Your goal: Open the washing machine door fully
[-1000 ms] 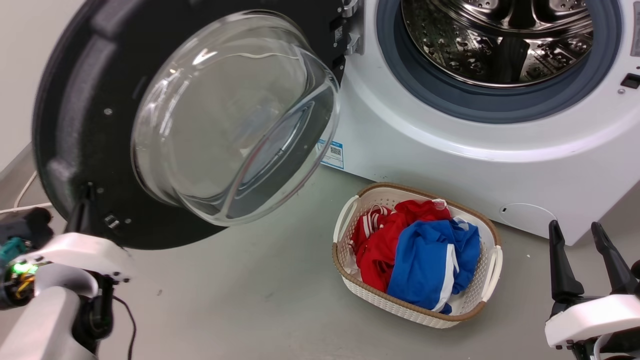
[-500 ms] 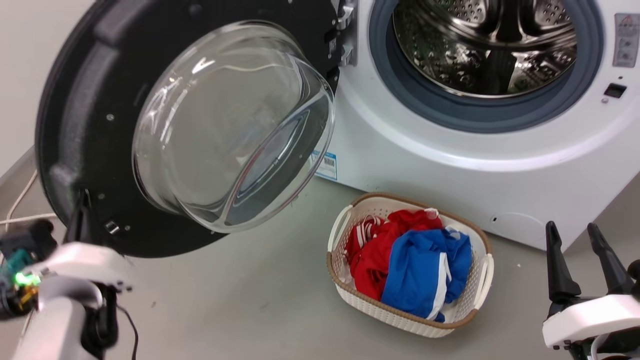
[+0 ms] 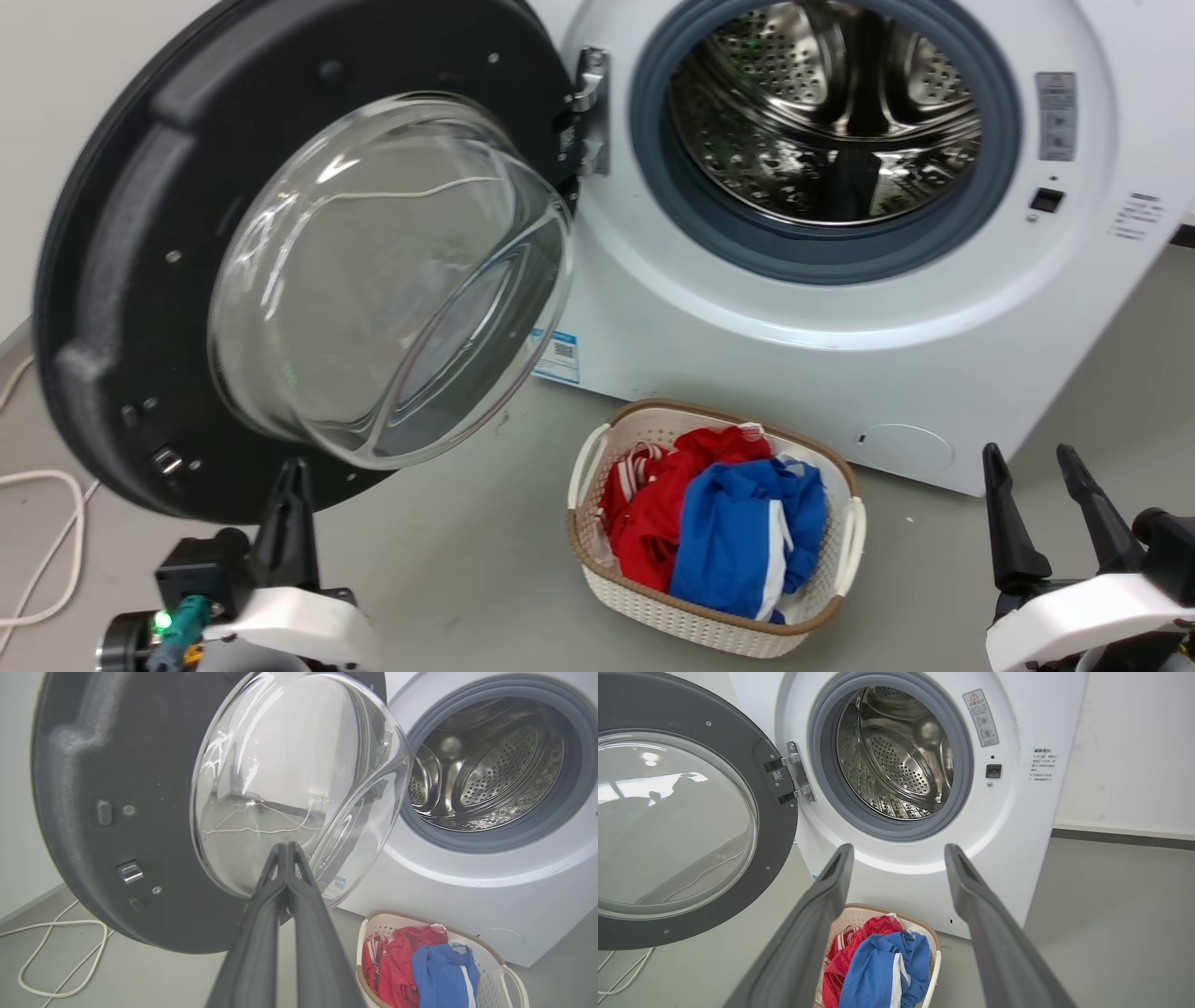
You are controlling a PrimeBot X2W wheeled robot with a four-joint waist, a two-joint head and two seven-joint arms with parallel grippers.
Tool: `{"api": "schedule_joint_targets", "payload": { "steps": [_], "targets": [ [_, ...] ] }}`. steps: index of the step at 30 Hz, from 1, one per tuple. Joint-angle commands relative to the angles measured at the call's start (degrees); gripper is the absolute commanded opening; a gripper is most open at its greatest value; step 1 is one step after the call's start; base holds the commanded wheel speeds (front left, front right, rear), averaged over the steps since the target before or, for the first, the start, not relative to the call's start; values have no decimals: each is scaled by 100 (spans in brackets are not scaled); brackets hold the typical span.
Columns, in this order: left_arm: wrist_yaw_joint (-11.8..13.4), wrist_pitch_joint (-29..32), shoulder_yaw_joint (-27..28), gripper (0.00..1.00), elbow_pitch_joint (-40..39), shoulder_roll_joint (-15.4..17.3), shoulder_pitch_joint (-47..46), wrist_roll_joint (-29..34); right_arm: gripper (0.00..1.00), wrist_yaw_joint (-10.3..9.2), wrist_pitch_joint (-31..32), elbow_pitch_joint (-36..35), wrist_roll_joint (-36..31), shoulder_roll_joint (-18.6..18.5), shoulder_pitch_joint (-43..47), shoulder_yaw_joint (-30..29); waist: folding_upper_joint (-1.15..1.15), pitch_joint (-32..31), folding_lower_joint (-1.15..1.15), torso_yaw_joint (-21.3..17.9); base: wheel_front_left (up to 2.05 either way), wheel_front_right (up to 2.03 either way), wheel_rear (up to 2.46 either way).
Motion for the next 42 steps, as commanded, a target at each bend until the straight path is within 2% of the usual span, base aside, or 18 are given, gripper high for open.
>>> {"api": "schedule_joint_targets", "payload": {
  "steps": [1,8,10,11,13,26,42],
  "targets": [
    [53,50,-98,0,-143,-58,72,79,100,0,1,7,-62,0,45,25,0,-46,0,-191,0,0,0],
    [-46,225,-391,0,-216,-94,-109,186,100,0,66,6,-250,0,-34,230,0,-82,0,-749,0,0,0],
    [-56,230,-422,32,-190,-77,-176,204,100,1,91,3,-328,1,-76,312,0,-82,0,-924,0,0,0],
    [-79,250,-436,42,-158,-70,-199,202,100,1,92,4,-369,1,-100,328,0,-82,0,-1005,0,0,0],
    [-95,260,-443,100,-114,-57,-269,210,100,0,109,19,-405,-15,-140,362,0,-82,0,-1170,0,0,0],
    [-122,165,-287,100,180,87,-392,101,100,1,-118,267,-386,-177,-246,425,0,-108,0,-1866,0,0,0],
    [-107,309,-473,100,319,186,-430,222,100,1,-247,410,-367,-102,-227,419,0,-134,0,-1993,0,0,0]
  ]
}}
